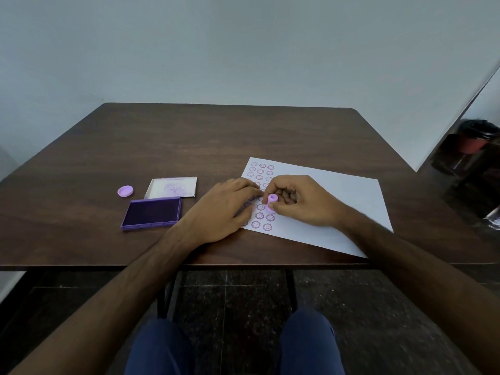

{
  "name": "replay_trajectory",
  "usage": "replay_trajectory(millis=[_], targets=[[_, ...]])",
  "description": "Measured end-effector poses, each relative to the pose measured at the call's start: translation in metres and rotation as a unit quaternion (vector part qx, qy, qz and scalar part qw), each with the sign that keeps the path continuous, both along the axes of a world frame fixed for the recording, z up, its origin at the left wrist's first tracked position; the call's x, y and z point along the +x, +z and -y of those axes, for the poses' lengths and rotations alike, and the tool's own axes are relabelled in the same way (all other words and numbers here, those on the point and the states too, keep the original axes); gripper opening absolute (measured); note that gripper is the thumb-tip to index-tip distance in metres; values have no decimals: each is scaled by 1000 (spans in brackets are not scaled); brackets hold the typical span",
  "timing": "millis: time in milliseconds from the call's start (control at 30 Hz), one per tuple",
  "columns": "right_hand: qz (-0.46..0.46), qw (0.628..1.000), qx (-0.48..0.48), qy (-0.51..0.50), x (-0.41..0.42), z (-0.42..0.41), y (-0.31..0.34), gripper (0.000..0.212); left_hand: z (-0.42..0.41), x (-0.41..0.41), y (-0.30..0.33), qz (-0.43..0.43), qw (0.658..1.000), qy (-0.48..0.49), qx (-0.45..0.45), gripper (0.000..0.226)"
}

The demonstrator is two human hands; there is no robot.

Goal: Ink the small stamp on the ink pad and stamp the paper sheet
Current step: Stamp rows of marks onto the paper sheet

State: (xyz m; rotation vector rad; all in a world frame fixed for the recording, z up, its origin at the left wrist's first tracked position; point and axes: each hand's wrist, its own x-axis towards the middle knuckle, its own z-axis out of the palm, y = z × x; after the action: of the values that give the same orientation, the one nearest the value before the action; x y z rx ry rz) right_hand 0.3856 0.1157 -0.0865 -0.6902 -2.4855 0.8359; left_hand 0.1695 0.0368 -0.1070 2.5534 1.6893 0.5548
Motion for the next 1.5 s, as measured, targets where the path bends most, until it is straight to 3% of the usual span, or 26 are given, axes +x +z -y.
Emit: replay_trajectory(millis=[167, 333, 467, 733, 867, 1233, 1500], targets=[[140, 987, 71, 40, -5, -1, 30, 11, -1, 0, 1, -3, 1000, -2, -3, 41], [284, 949, 121, 57, -21, 1, 39, 9, 1, 0, 1, -1, 1000, 3, 1, 36], [340, 927, 149, 62, -27, 4, 41, 28, 1, 0, 2, 3, 1000, 3, 3, 36], [420, 888, 169, 81, -37, 6, 50, 36, 2, 0, 2, 6, 1000, 3, -3, 36], [427, 885, 164, 88, -39, 7, 53, 61, 1, -1, 1, 10, 1000, 2, -5, 38], [397, 900, 147, 102, -36, 3, 54, 34, -2, -1, 1, 15, 1000, 8, -18, 42], [399, 900, 139, 104, -37, 0, 52, 41, -1, -1, 2, 26, 999, -3, -37, 48]])
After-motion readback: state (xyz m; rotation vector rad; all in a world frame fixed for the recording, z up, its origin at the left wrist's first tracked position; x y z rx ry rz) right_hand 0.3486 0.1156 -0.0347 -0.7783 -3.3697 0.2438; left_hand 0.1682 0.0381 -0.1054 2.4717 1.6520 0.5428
